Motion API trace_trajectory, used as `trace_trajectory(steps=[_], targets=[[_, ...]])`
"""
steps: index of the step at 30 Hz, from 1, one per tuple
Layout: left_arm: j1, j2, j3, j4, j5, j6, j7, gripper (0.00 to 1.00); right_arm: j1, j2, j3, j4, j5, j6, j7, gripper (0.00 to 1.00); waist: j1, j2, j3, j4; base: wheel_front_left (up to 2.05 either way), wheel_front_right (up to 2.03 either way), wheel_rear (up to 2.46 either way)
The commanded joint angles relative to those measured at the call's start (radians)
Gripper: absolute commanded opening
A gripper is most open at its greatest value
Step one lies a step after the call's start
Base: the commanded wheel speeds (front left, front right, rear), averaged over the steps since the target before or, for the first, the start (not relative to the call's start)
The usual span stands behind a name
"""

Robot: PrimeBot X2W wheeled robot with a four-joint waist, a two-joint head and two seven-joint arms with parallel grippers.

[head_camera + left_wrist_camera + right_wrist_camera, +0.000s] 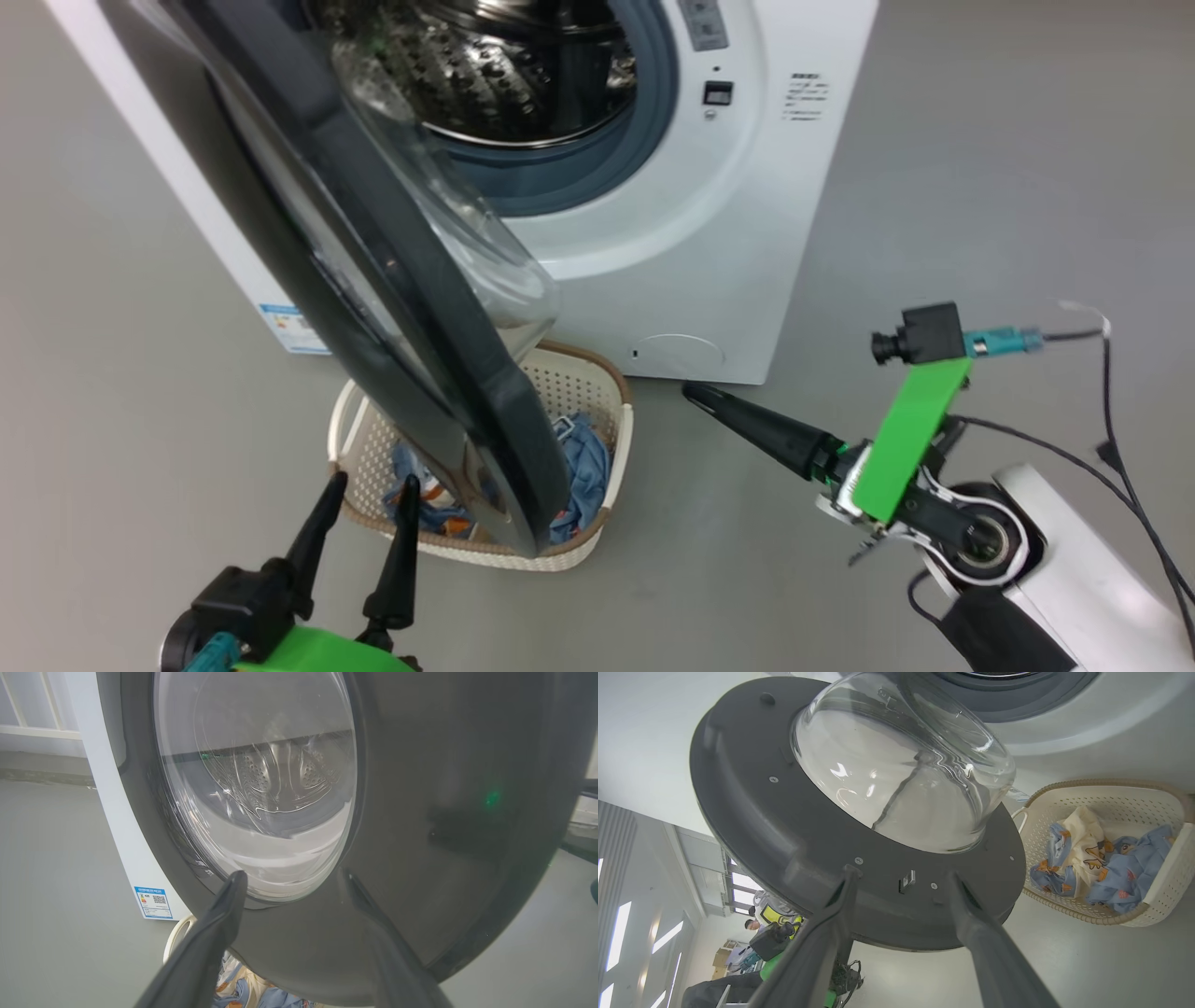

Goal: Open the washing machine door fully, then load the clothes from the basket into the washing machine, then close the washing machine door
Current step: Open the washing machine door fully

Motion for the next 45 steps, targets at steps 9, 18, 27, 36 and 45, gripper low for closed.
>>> trace_trajectory(steps=[9, 18, 27, 36, 45], targets=[[0.014, 0.028, 0.065, -0.026, -0.008, -0.003, -0.006, 1.00, 0.094, -0.070, 0.020, -0.005, -0.028, 0.002, -0.120, 1.00, 0.0000, 0.0000, -0.030, -0.066, 0.00, 0.00, 0.00], [0.044, 0.031, 0.087, -0.032, -0.007, -0.003, -0.006, 1.00, 0.182, -0.150, 0.034, 0.031, -0.060, 0.002, -0.289, 1.00, 0.0000, 0.0000, -0.048, -0.103, 0.00, 0.00, 0.00], [0.053, 0.025, 0.098, -0.032, -0.007, -0.003, -0.006, 1.00, 0.216, -0.224, 0.079, 0.111, -0.112, 0.002, -0.505, 1.00, 0.0000, 0.0000, -0.048, -0.124, 0.00, 0.00, 0.00], [0.060, 0.029, 0.103, -0.025, -0.011, -0.003, -0.006, 1.00, 0.214, -0.277, 0.142, 0.210, -0.196, 0.002, -0.709, 1.00, 0.0000, 0.0000, -0.058, -0.128, 0.00, 0.00, 0.00], [0.067, 0.031, 0.113, -0.026, -0.010, -0.003, -0.006, 1.00, 0.234, -0.239, -0.044, 0.249, -0.473, 0.002, -0.738, 1.00, 0.0000, 0.0000, -0.061, -0.126, 0.00, 0.00, 0.00]])
